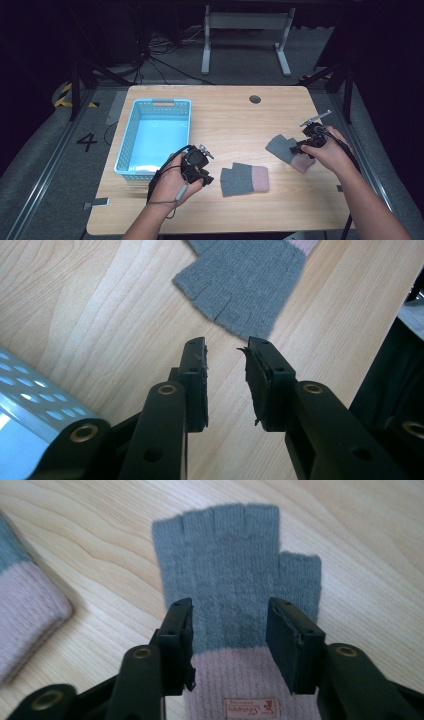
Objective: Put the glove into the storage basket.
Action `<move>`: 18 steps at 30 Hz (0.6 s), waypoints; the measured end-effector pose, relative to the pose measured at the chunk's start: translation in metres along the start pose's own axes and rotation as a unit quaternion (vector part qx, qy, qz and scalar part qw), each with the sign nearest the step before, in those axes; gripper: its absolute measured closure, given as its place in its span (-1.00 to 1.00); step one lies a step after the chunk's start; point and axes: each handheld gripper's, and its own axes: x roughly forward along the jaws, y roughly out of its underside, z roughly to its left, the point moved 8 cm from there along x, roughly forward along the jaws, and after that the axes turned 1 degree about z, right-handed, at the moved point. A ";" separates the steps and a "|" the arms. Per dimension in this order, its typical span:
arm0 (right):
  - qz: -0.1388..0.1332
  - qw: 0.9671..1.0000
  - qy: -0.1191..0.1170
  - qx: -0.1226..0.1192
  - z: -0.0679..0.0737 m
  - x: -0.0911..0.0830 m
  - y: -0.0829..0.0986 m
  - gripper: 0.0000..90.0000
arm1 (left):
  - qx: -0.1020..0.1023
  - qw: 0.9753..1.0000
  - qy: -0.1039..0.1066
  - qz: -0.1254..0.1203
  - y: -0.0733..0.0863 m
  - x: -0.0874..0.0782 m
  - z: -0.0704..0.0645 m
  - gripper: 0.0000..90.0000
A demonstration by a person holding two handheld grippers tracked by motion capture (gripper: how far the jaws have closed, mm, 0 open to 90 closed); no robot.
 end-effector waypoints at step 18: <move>0.054 0.998 0.028 -0.004 -0.015 0.030 0.009 -0.09 | 0.002 1.000 0.003 0.002 0.001 0.000 0.000 0.55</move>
